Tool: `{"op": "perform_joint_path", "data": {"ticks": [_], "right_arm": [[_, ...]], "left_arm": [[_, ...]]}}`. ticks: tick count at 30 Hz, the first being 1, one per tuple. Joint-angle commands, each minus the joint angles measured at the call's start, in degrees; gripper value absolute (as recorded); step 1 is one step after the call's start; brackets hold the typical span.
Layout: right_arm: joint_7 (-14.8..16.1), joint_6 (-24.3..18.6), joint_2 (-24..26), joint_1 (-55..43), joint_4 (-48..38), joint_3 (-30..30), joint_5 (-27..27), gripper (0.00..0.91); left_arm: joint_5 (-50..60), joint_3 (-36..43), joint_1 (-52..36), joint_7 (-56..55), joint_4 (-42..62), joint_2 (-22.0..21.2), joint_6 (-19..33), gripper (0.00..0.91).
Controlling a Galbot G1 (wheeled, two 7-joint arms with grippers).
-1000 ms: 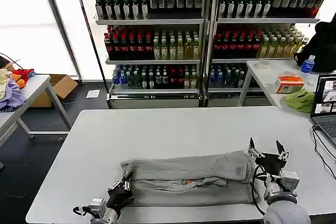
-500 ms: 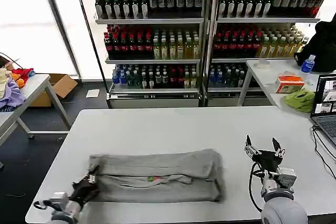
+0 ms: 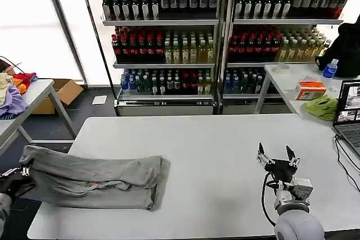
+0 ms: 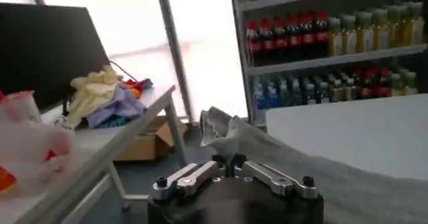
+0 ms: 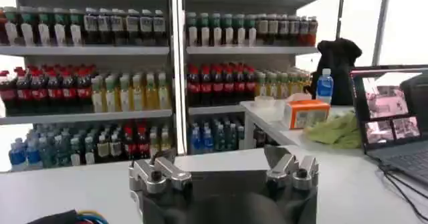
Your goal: Fold and organize the clothes.
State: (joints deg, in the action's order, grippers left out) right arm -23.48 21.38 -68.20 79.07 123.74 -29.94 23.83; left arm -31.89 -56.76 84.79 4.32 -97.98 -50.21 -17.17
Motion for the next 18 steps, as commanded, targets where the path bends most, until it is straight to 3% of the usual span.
{"op": "perform_joint_path", "data": {"ticks": [1, 7, 18], "right_arm": [[-0.2, 0.2, 0.0, 1.1, 0.8, -0.2, -0.1, 0.907], [-0.3, 0.4, 0.1, 3.4, 3.2, -1.9, -0.2, 0.907], [-0.7, -0.2, -0.5, 8.6, 6.0, -5.0, 0.0, 0.907]], "left_arm": [[6.4, 1.3, 1.7, -2.1, -9.0, -1.6, -1.9, 0.0], [10.0, 14.3, 1.3, -5.8, -17.9, -7.1, -6.1, 0.0], [11.4, 27.5, 0.7, -8.9, -22.3, -8.8, -9.7, 0.0]]}}
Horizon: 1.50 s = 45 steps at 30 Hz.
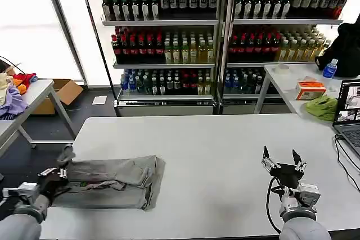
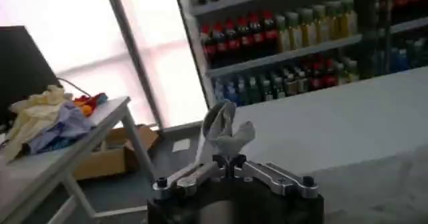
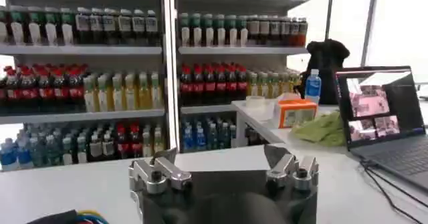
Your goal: Fold and organize the clothes.
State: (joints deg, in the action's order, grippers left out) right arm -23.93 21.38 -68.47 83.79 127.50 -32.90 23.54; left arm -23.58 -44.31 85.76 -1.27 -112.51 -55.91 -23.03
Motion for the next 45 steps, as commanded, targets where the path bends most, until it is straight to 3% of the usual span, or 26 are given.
{"op": "perform_joint_path", "data": {"ticks": [1, 12, 28, 38, 40, 41, 45], "right_arm": [[-0.3, -0.1, -0.3, 4.2, 2.5, -2.1, 0.6, 0.907], [-0.3, -0.1, -2.6, 5.7, 3.0, -1.9, -0.8, 0.907], [-0.3, -0.5, -3.7, 6.6, 2.5, -2.0, -2.2, 0.907], [-0.2, -0.7, -3.4, 7.1, 2.4, -1.8, -2.4, 0.907], [-0.2, -0.8, -3.4, 7.2, 2.4, -1.7, -2.5, 0.907], [-0.1, -0.9, -3.4, 7.3, 2.2, -1.5, -2.7, 0.907], [-0.1, -1.0, -3.6, 7.0, 1.9, -1.2, -3.0, 0.907]], "left_arm": [[3.1, 15.7, -0.8, -3.5, -7.5, -3.0, -4.1, 0.0], [-0.1, 21.9, -4.9, -5.4, -7.1, -1.9, -6.4, 0.0], [-0.8, 29.3, -10.0, -6.3, -7.2, -5.0, -8.3, 0.0], [0.4, 31.1, -10.7, -5.7, -3.9, -9.2, -8.0, 0.01], [0.2, 31.1, -11.0, -5.3, -3.1, -9.6, -8.0, 0.252], [-0.1, 31.0, -11.3, -5.3, -2.7, -9.8, -7.9, 0.907], [-1.3, 31.5, -11.9, -4.7, -1.4, -11.0, -6.7, 0.907]]}}
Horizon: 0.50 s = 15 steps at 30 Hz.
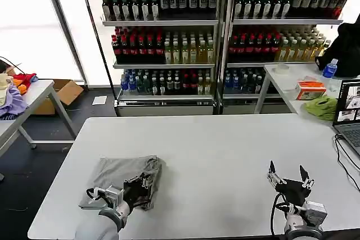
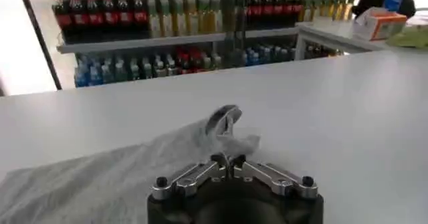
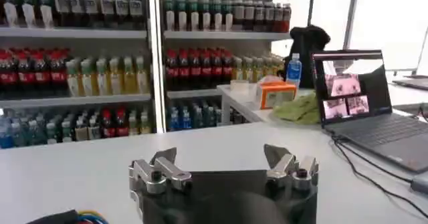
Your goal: Fold and organize the clothes.
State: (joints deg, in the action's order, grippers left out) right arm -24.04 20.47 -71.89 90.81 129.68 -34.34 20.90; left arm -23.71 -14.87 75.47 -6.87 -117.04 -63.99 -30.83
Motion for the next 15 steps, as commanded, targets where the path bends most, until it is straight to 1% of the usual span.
{"op": "perform_joint_path", "data": {"ticks": [1, 3, 5, 8, 10, 12, 13, 14, 15], "right_arm": [[0.1, -0.1, -0.2, -0.1, -0.2, 0.5, -0.5, 0.907], [0.1, -0.1, -0.3, -0.1, -0.1, 0.7, -0.6, 0.907], [0.1, -0.1, -0.3, -0.1, 0.1, 0.7, -0.7, 0.907], [0.1, -0.1, -0.1, -0.2, 0.1, 0.4, -0.7, 0.907], [0.0, -0.1, 0.1, -0.2, 0.1, 0.2, -0.7, 0.907], [0.0, -0.1, 0.1, -0.2, -0.1, 0.2, -0.7, 0.907], [0.0, -0.1, 0.1, -0.2, -0.2, 0.3, -0.7, 0.907], [0.0, -0.1, 0.1, -0.2, -0.2, 0.5, -0.7, 0.907], [0.0, -0.1, 0.2, -0.3, -0.2, 0.7, -0.8, 0.907]], "left_arm": [[-2.2, 2.5, -2.1, 1.3, 3.9, -3.4, 2.3, 0.907], [-3.5, 2.8, -2.9, 1.4, 5.2, -4.3, 3.3, 0.907], [-7.2, 3.0, -3.6, 1.0, 6.0, -5.7, 4.6, 0.907], [-11.7, 3.3, -3.3, 0.3, 4.8, -6.5, 4.2, 0.907], [-17.2, 3.5, -2.5, -0.3, 2.5, -6.6, 3.5, 0.907], [-25.1, 2.9, -2.0, -1.5, -1.7, -6.6, 2.7, 0.907], [-26.6, 2.6, -2.1, -2.6, -3.6, -6.8, 2.5, 0.907], [-33.0, 1.4, -2.3, -3.8, -4.4, -6.9, 2.5, 0.907], [-35.9, 0.3, -2.6, -5.0, -6.9, -7.0, 2.7, 0.907]]}}
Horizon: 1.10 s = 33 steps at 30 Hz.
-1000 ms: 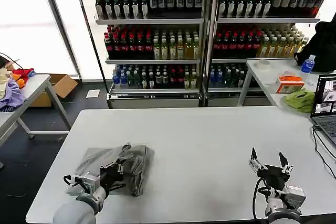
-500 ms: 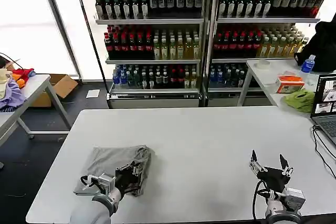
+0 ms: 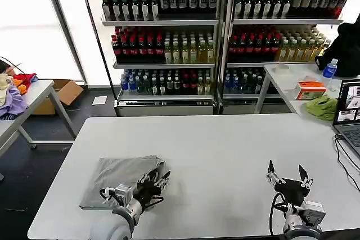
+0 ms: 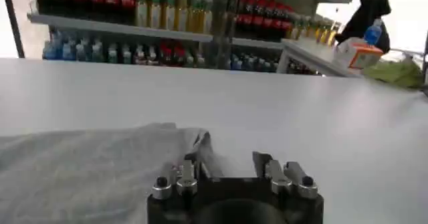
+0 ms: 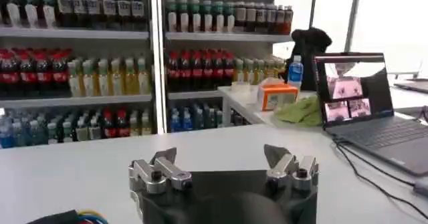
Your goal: Fold and organize the clothes.
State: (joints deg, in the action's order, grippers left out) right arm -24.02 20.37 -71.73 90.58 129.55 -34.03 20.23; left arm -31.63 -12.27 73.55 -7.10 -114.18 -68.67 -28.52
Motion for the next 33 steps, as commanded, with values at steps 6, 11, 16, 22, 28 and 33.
{"op": "perform_joint_path", "data": {"ticks": [6, 11, 16, 22, 28, 33], "right_arm": [[0.1, 0.5, 1.2, -2.0, -0.5, 2.0, 0.0, 0.907], [0.1, 0.5, 2.8, -3.9, -1.3, 4.3, 0.1, 0.907], [0.1, 0.4, 3.6, -5.7, -2.3, 6.5, 0.3, 0.907], [0.1, 0.1, 3.4, -6.3, -3.8, 8.1, 0.2, 0.907], [0.2, 0.2, 3.4, -6.7, -4.0, 8.4, 0.1, 0.907], [0.2, 0.0, 3.3, -6.3, -4.4, 8.3, 0.1, 0.907]], "left_arm": [[-32.1, -13.4, -1.8, -7.5, -13.4, 4.8, 0.3, 0.907], [-19.4, -21.2, 3.3, -6.1, -8.4, 11.5, -0.5, 0.907], [-10.0, -25.5, 7.2, -1.5, -1.5, 13.1, -0.5, 0.907], [-6.1, -26.5, 8.1, 1.1, 4.9, 12.7, 1.9, 0.907], [-1.2, -25.8, 8.2, 4.0, 7.9, 12.1, 3.6, 0.907], [0.4, -25.3, 8.0, 4.6, 9.3, 11.5, 4.2, 0.907]]}}
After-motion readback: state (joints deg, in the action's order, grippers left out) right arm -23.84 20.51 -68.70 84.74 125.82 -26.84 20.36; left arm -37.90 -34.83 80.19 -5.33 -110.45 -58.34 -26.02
